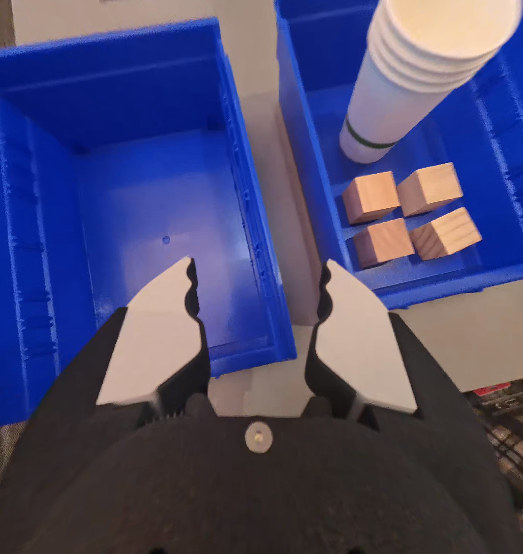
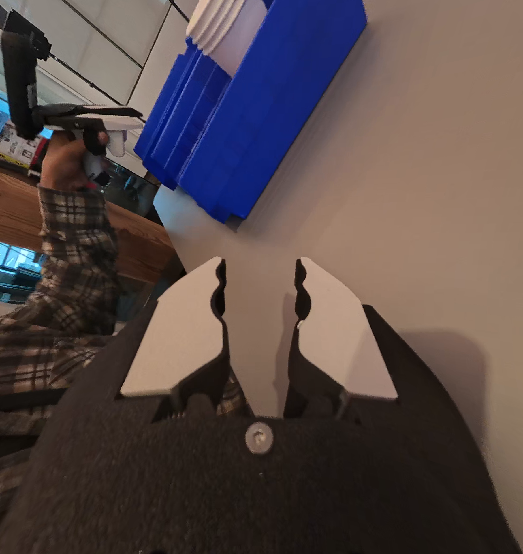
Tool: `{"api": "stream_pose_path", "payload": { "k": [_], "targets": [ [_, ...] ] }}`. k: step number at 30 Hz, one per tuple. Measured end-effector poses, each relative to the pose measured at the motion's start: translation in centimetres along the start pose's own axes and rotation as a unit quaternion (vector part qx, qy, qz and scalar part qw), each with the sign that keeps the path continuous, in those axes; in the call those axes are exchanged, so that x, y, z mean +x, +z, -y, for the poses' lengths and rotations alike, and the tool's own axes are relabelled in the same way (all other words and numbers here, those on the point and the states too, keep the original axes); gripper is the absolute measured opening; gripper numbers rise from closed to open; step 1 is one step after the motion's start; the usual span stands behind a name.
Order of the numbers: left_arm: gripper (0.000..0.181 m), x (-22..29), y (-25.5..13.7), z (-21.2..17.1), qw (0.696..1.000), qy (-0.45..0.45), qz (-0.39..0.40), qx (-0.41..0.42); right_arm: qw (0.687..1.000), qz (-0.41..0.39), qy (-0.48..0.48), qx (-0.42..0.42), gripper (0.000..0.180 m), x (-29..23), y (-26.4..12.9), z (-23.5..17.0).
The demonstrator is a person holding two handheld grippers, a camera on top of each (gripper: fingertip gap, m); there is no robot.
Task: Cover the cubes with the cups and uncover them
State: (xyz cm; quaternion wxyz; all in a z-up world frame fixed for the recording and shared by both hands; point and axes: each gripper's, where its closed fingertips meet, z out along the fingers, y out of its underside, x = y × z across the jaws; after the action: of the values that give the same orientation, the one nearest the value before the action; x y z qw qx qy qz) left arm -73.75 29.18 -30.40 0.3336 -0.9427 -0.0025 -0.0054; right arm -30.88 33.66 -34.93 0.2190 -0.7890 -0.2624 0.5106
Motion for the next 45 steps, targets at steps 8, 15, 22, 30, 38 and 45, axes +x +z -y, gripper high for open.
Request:
{"api": "stream_pose_path", "payload": {
  "k": [8, 15, 22, 30, 38, 45],
  "targets": [
    [0.071, -1.8, 3.2, 0.1, 0.989, 0.007, 0.055, -0.139, 0.999, 0.015, -0.028, 0.035, 0.043, -0.3, -1.2, 4.3],
    [0.050, -1.4, 6.8, -1.2, 0.975, 0.005, 0.028, -0.220, 0.999, 0.015, -0.032, 0.039, 0.043, -0.5, -2.7, 4.2],
    [0.005, -3.2, 6.8, -0.9, 0.964, 0.032, 0.042, -0.262, 0.996, 0.026, -0.031, 0.074, 0.043, -1.2, -4.3, 4.9],
    [0.003, -6.9, 2.2, 3.5, 0.982, -0.085, -0.002, -0.168, 0.995, 0.033, -0.037, 0.088, 0.041, -1.9, -5.0, 5.3],
    [0.003, -6.8, -1.3, 6.6, 0.990, -0.091, -0.001, -0.112, 0.995, 0.033, -0.039, 0.089, 0.041, -2.1, -5.2, 5.1],
    [0.003, -0.9, -6.2, 12.7, 0.999, -0.004, -0.012, -0.046, 0.994, 0.029, -0.039, 0.098, 0.040, -1.9, -5.8, 5.4]
  ]
}}
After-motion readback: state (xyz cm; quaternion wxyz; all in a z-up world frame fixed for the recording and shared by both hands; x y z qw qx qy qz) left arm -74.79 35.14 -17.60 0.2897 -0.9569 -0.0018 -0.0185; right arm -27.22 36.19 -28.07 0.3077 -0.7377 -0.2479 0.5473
